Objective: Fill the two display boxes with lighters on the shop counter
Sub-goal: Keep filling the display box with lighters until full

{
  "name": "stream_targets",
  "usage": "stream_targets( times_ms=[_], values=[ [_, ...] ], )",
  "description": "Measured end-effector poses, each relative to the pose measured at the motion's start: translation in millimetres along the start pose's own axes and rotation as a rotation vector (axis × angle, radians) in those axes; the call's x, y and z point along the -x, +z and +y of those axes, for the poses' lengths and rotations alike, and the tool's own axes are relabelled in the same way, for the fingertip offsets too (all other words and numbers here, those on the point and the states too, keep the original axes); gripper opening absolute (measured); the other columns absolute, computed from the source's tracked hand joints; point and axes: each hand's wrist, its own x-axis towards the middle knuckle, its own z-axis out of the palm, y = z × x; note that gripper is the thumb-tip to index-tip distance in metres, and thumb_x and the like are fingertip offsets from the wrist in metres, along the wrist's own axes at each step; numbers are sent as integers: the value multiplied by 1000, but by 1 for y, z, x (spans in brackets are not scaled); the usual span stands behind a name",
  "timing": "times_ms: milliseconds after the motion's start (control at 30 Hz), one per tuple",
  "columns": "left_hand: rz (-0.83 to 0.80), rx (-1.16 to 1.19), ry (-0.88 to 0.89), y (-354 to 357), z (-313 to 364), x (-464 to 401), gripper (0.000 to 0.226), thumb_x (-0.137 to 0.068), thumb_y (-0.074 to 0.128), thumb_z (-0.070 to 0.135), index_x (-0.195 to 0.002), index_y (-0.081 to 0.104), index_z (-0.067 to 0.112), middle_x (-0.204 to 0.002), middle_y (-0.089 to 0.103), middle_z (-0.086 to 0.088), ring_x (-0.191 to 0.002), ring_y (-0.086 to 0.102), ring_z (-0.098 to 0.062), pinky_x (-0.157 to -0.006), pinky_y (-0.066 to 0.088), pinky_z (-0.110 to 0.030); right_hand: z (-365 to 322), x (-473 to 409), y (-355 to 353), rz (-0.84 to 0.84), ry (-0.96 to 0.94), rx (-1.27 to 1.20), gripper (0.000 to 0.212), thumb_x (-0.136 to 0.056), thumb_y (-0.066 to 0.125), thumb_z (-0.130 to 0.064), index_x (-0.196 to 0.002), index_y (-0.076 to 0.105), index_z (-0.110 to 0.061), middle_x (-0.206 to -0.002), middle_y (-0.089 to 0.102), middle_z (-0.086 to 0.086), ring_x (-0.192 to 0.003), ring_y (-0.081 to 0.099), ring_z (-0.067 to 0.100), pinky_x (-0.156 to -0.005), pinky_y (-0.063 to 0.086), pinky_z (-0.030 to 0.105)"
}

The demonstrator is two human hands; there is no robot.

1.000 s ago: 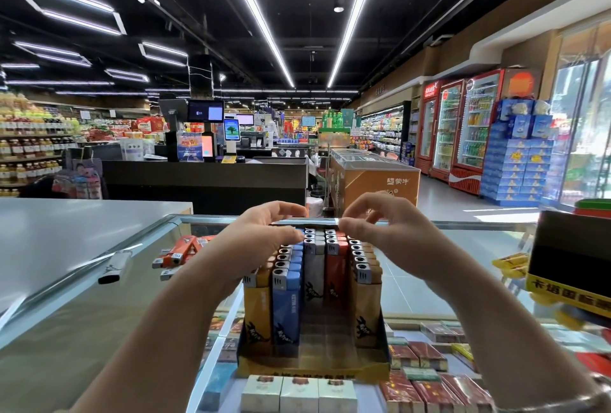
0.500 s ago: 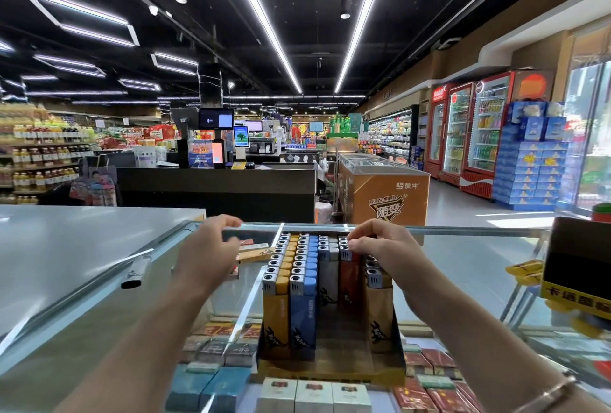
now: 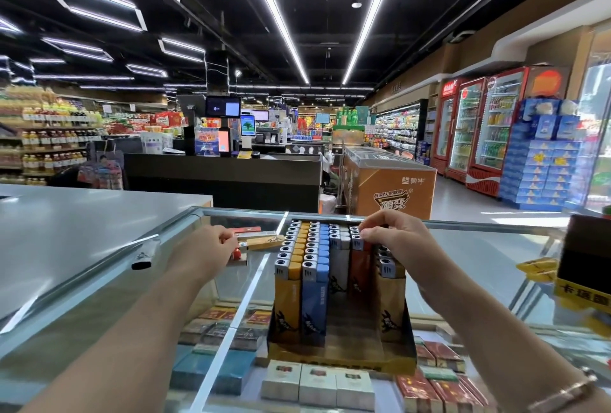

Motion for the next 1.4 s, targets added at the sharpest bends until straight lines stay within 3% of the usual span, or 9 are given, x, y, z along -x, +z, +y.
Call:
stream_targets(
  times_ms=[100, 267, 433, 600, 767, 933, 1067, 1167, 1400],
  values=[
    [34, 46, 6, -3, 1, 0, 19, -95, 44, 17, -88, 59, 26, -92, 63, -2, -75, 55, -11, -58, 39, -23, 1, -1, 1, -12, -14, -14, 11, -83, 62, -10, -75, 65, -17, -71, 61, -4, -54, 55, -7, -46, 38, 5],
    [77, -22, -69, -7, 2, -2, 35, -93, 48, 18, -128, 50, 22, -120, 60, -7, -92, 52, -16, -62, 35, -24, 2, -1, 1, -12, -22, -16, 12, -83, 61, -9, -75, 65, -17, -71, 61, -3, -54, 55, -7, -45, 38, 4],
    [41, -184, -123, -14, 1, 2, 51, -87, 50, 13, -136, 40, 24, -125, 56, -7, -104, 54, -23, -75, 43, -32, 1, -1, 1, -12, -18, 10, 13, -84, 61, -11, -74, 65, -18, -73, 61, -4, -63, 55, 0, -53, 40, 12],
    [82, -79, -102, -13, 5, -1, 36, -92, 45, 14, -127, 44, 11, -111, 46, -14, -89, 53, -28, -75, 46, -39, 0, 2, 0, -10, -21, 24, 11, -84, 61, -11, -76, 65, -18, -74, 61, -3, -65, 54, 4, -55, 38, 14],
    [315, -78, 133, -2, 24, 5, 19, -95, 44, 25, -108, 35, 14, -75, 53, -5, -65, 53, -18, -53, 42, -31, -1, 2, 0, -21, -20, 37, 11, -85, 60, -12, -76, 64, -19, -75, 60, -4, -68, 54, 5, -54, 37, 14],
    [320, -205, 153, 6, 28, 9, 23, -94, 48, 35, -107, 43, 17, -86, 61, -1, -70, 55, -15, -55, 41, -27, -1, 2, 0, -23, -31, 57, 12, -85, 60, -12, -76, 64, -19, -78, 61, -3, -68, 54, 5, -54, 37, 15],
    [225, -330, 36, 6, 20, 8, 31, -88, 52, 49, -87, 55, 18, -81, 58, 3, -67, 54, -12, -52, 38, -24, -1, 3, 0, -30, -34, 65, 12, -86, 59, -13, -76, 63, -20, -77, 60, -4, -69, 54, 5, -51, 36, 9],
    [179, -291, -6, 7, 19, 5, 32, -87, 55, 46, -70, 50, 20, -68, 56, 4, -59, 53, -11, -47, 40, -24, -1, 2, 0, -24, -39, 73, 13, -86, 59, -13, -76, 63, -20, -77, 60, -4, -70, 54, 6, -55, 37, 15],
    [-192, -70, -181, -6, 20, 0, 26, -75, 68, 26, -92, 51, 15, -84, 58, -5, -77, 57, -17, -71, 55, -30, -2, 4, 0, -26, -46, 90, 12, -86, 59, -13, -77, 63, -19, -78, 60, -2, -71, 53, 7, -58, 37, 19]
  ],
)
